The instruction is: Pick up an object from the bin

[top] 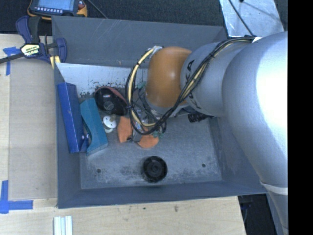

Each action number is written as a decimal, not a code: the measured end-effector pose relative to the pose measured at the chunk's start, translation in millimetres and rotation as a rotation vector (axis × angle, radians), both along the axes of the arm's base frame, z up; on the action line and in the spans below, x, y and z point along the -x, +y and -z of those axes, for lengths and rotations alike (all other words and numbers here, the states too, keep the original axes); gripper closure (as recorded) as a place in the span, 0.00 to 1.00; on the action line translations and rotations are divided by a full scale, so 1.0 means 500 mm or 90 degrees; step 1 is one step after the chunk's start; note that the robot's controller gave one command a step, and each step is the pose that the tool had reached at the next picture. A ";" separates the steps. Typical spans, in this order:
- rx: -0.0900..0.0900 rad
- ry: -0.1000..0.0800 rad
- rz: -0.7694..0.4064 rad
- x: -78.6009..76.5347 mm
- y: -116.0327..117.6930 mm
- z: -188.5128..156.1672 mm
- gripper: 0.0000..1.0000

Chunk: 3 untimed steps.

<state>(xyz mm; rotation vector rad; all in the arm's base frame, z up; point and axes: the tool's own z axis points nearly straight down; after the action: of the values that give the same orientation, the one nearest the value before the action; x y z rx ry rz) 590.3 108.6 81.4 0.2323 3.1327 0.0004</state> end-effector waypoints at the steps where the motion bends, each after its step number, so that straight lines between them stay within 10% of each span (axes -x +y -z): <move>1: 0.000 -0.001 0.000 -0.001 0.000 -0.022 1.00; 3: 0.000 0.002 -0.001 0.001 -0.001 -0.078 1.00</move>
Offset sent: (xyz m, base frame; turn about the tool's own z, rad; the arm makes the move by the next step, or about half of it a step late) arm -0.0002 0.0001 0.0585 0.0000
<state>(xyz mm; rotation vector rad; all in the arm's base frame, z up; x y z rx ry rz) 589.7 108.0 120.6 0.2306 3.1364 -0.0012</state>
